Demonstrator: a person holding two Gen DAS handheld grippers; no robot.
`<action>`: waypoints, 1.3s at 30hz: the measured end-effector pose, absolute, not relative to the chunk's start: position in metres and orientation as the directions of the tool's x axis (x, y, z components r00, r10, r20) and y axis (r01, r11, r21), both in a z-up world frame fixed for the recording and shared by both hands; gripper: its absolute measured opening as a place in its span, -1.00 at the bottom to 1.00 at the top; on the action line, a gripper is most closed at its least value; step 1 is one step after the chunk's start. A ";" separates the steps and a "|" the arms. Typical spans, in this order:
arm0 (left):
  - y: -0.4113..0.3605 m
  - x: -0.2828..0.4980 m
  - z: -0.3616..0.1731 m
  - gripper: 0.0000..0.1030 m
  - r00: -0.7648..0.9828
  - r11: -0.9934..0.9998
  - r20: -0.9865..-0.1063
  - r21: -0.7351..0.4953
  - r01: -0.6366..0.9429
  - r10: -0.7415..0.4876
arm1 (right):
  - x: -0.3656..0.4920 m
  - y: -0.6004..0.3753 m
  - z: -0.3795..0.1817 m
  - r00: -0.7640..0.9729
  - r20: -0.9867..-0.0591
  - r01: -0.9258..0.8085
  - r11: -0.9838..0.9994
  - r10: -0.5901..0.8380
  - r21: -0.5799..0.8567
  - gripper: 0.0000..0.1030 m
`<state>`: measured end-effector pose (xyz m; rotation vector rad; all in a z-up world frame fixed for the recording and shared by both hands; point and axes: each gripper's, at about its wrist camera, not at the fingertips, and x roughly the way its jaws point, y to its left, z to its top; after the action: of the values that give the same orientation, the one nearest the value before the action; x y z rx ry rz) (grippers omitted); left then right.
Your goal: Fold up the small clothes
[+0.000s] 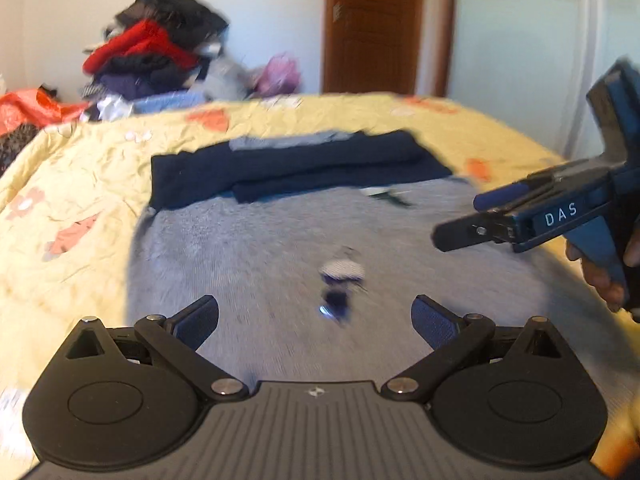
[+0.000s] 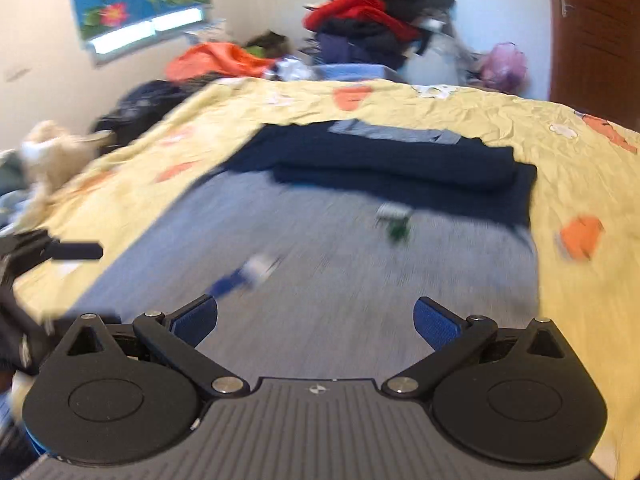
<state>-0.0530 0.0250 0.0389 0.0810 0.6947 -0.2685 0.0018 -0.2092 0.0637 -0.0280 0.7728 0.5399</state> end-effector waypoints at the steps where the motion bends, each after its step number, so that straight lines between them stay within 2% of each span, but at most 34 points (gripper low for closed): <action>1: 0.023 -0.036 0.031 1.00 0.721 0.967 -0.664 -0.009 0.256 -0.197 | 0.020 -0.203 0.057 0.587 -0.687 -0.452 0.877 0.428 0.160 0.99; 4: 0.028 -0.006 0.007 1.00 0.680 0.981 -0.724 0.023 0.190 -0.115 | 0.052 -0.198 0.031 0.598 -0.732 -0.398 0.914 0.327 0.083 0.99; 5: 0.036 -0.006 0.000 1.00 0.678 0.983 -0.725 0.009 0.185 -0.121 | 0.052 -0.202 0.020 0.597 -0.746 -0.382 0.922 0.295 0.059 1.00; 6: 0.046 -0.011 -0.001 1.00 0.696 0.983 -0.704 -0.012 0.185 -0.140 | 0.046 -0.206 0.015 0.635 -0.719 -0.397 0.918 0.281 0.008 1.00; 9: 0.064 -0.023 -0.005 1.00 0.709 0.977 -0.689 0.010 0.213 -0.148 | 0.026 -0.231 0.007 0.657 -0.678 -0.440 0.898 0.331 0.011 1.00; 12: 0.074 -0.017 0.008 1.00 0.698 0.979 -0.707 0.041 0.201 -0.114 | 0.029 -0.244 0.014 0.624 -0.707 -0.453 0.891 0.332 0.019 0.99; 13: 0.077 -0.011 0.016 1.00 0.720 0.979 -0.685 0.047 0.199 -0.114 | 0.034 -0.245 0.021 0.622 -0.711 -0.442 0.897 0.327 0.026 0.98; 16: 0.076 0.022 0.043 1.00 0.801 0.983 -0.585 0.033 0.181 -0.128 | 0.059 -0.250 0.046 0.714 -0.595 -0.415 0.908 0.369 0.064 0.98; 18: 0.071 0.066 0.050 1.00 0.807 0.985 -0.571 -0.005 0.175 -0.147 | 0.089 -0.244 0.056 0.767 -0.522 -0.396 0.915 0.374 0.074 0.99; 20: 0.066 0.117 0.048 1.00 0.802 0.989 -0.581 -0.045 0.138 -0.139 | 0.134 -0.232 0.054 0.754 -0.541 -0.386 0.918 0.373 0.095 1.00; 23: 0.059 0.190 0.038 1.00 0.777 0.991 -0.616 -0.099 0.087 -0.130 | 0.194 -0.213 0.036 0.715 -0.622 -0.347 0.934 0.318 0.079 0.99; 25: 0.051 0.224 0.029 1.00 0.767 0.996 -0.636 -0.065 0.056 -0.085 | 0.215 -0.203 0.021 0.714 -0.657 -0.336 0.942 0.243 -0.017 0.99; 27: 0.049 0.253 0.008 1.00 0.717 0.999 -0.696 -0.009 0.036 -0.032 | 0.221 -0.202 0.009 0.734 -0.654 -0.334 0.935 0.181 -0.116 1.00; 28: 0.051 0.261 -0.004 1.00 0.700 0.999 -0.714 0.017 0.036 -0.013 | 0.221 -0.211 0.006 0.733 -0.648 -0.338 0.938 0.208 -0.081 0.99; 29: 0.056 0.259 -0.007 1.00 0.731 0.998 -0.682 0.021 0.053 -0.024 | 0.221 -0.221 0.005 0.727 -0.651 -0.321 0.946 0.217 -0.044 0.99; 32: 0.071 0.260 -0.008 1.00 0.729 0.995 -0.682 0.015 0.099 -0.062 | 0.213 -0.245 0.003 0.724 -0.642 -0.334 0.942 0.252 -0.007 0.99; 36: 0.077 0.263 0.003 1.00 0.709 0.996 -0.704 0.044 0.081 -0.027 | 0.219 -0.243 0.015 0.670 -0.690 -0.394 0.919 0.274 -0.017 0.99; 37: 0.075 0.259 0.010 1.00 0.726 0.996 -0.688 0.063 0.067 -0.005 | 0.220 -0.245 0.025 0.673 -0.685 -0.381 0.924 0.279 0.002 0.96; 39: 0.071 0.252 0.023 1.00 0.773 0.992 -0.631 0.045 0.121 -0.065 | 0.222 -0.250 0.043 0.698 -0.628 -0.379 0.922 0.343 0.083 0.99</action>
<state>0.2523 0.0707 0.0230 0.0851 0.6803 -0.1008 0.2222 -0.2497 0.0426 -0.0543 0.6892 0.4025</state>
